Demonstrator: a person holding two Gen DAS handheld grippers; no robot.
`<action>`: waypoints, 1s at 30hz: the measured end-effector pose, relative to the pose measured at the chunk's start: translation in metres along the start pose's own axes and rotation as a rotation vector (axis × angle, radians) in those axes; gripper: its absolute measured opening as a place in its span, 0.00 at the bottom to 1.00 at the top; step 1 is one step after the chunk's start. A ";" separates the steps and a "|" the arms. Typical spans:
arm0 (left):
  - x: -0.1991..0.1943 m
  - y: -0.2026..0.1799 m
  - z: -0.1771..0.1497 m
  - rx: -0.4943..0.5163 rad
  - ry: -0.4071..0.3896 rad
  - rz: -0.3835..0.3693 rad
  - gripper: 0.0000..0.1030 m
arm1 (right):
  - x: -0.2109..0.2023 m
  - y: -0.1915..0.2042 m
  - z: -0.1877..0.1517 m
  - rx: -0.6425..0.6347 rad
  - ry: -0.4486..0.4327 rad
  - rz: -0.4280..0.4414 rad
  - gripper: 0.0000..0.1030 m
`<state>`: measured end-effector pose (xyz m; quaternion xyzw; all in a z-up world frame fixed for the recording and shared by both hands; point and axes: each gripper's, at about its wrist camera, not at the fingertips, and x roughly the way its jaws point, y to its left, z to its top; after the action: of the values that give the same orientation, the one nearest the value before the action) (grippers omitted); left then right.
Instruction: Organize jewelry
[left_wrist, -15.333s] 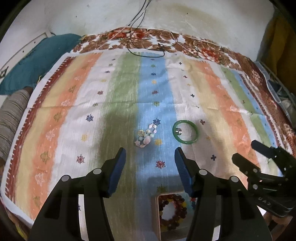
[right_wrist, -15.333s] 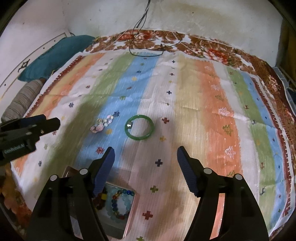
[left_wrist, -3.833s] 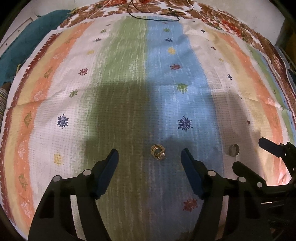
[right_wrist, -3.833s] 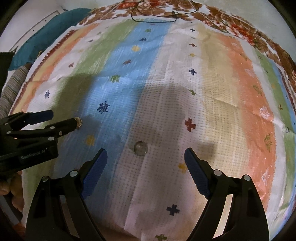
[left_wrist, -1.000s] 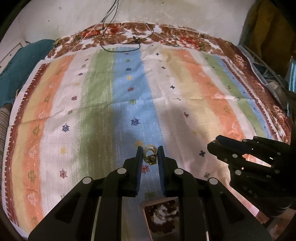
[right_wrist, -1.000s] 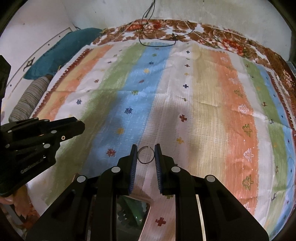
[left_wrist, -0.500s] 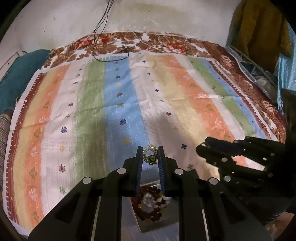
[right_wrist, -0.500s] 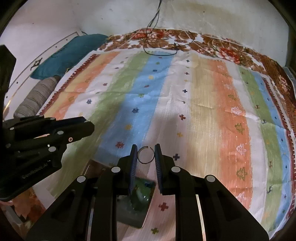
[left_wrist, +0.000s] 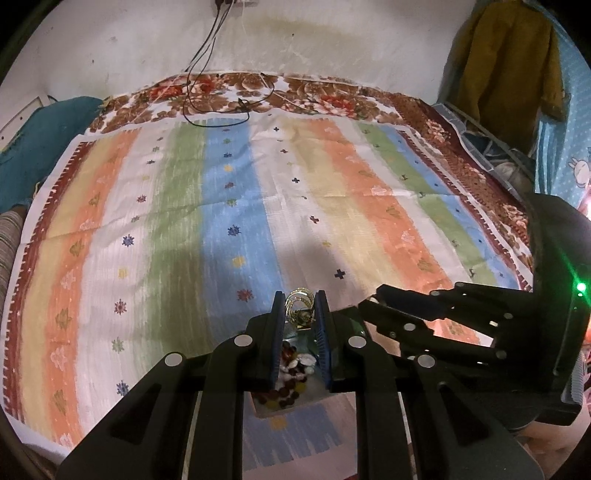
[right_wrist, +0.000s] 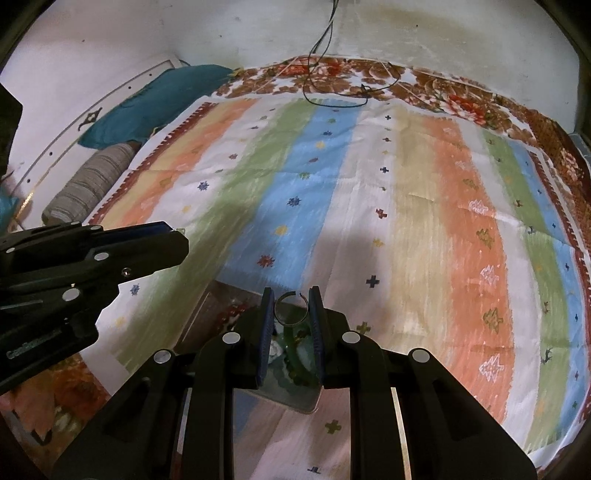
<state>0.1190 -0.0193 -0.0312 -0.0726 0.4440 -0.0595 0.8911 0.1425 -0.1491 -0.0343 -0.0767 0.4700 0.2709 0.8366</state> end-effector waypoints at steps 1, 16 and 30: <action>-0.001 -0.001 -0.001 -0.002 -0.001 -0.003 0.15 | 0.000 0.001 -0.001 -0.001 0.001 0.002 0.19; -0.021 0.007 -0.012 -0.054 -0.021 0.000 0.31 | -0.028 0.003 -0.016 -0.002 -0.055 -0.008 0.51; -0.044 -0.003 -0.042 0.028 -0.035 0.030 0.72 | -0.062 -0.009 -0.045 0.011 -0.118 -0.028 0.77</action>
<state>0.0588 -0.0181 -0.0217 -0.0545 0.4286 -0.0509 0.9004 0.0881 -0.1974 -0.0091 -0.0624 0.4202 0.2607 0.8669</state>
